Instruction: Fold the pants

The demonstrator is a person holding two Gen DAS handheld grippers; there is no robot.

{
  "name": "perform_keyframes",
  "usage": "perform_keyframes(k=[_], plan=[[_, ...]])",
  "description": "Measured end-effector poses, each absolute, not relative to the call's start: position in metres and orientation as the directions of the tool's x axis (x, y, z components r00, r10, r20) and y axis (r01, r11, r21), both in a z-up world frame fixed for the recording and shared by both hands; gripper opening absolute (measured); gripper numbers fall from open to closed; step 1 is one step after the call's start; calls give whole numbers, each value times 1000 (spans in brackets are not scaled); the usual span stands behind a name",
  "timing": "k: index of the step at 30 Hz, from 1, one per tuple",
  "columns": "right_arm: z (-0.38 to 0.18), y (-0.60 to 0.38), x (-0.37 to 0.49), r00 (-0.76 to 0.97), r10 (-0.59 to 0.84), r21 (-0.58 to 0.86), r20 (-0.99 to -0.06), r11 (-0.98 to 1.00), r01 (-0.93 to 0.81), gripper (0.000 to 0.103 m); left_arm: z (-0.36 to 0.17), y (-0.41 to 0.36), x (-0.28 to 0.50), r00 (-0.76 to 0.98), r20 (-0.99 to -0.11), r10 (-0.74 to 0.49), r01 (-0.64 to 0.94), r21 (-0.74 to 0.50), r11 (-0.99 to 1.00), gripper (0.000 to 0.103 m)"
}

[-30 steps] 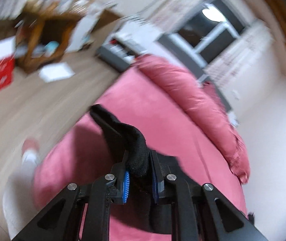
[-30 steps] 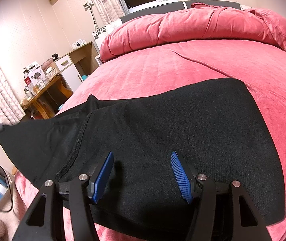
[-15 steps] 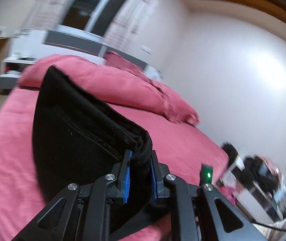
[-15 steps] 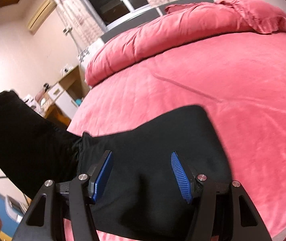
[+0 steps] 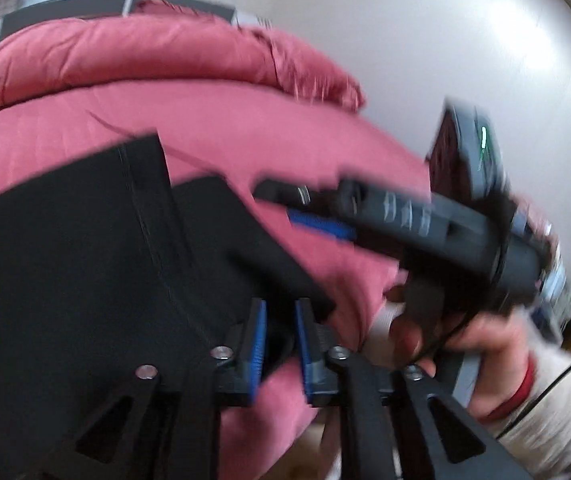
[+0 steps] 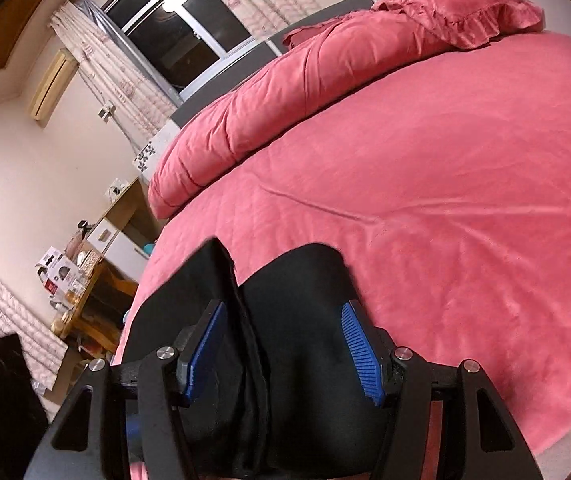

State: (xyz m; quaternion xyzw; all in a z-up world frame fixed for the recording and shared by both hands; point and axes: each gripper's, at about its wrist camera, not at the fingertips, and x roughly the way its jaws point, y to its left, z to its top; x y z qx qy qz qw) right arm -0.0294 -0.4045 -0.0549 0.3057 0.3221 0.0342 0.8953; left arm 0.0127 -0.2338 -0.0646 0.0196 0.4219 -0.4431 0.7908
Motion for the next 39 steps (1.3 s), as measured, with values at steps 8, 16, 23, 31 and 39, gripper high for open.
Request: perform_keyframes(k=[8,16,23,31,39], plan=[[-71,-370,-13,707,370,562,-602,826,47,61,-59,-153,-2,333,-618,-712,647,-399,649,28],[-89,-359,1,644,398,548,-654,836,40,63,-71,-25,34,612,-638,-468,236,-417,878,28],[-99,-334,15,602,441,531,-665,847,-34,39,-110,-11,55,527,-692,-493,181,-476,861,32],[-61,-337,1,669,436,541,-603,839,-60,13,-97,-55,43,570,-698,-434,285,-327,901,32],[-9,-384,-18,744,305,428,-595,903,-27,13,-71,-142,14,559,-683,-470,545,-125,829,32]])
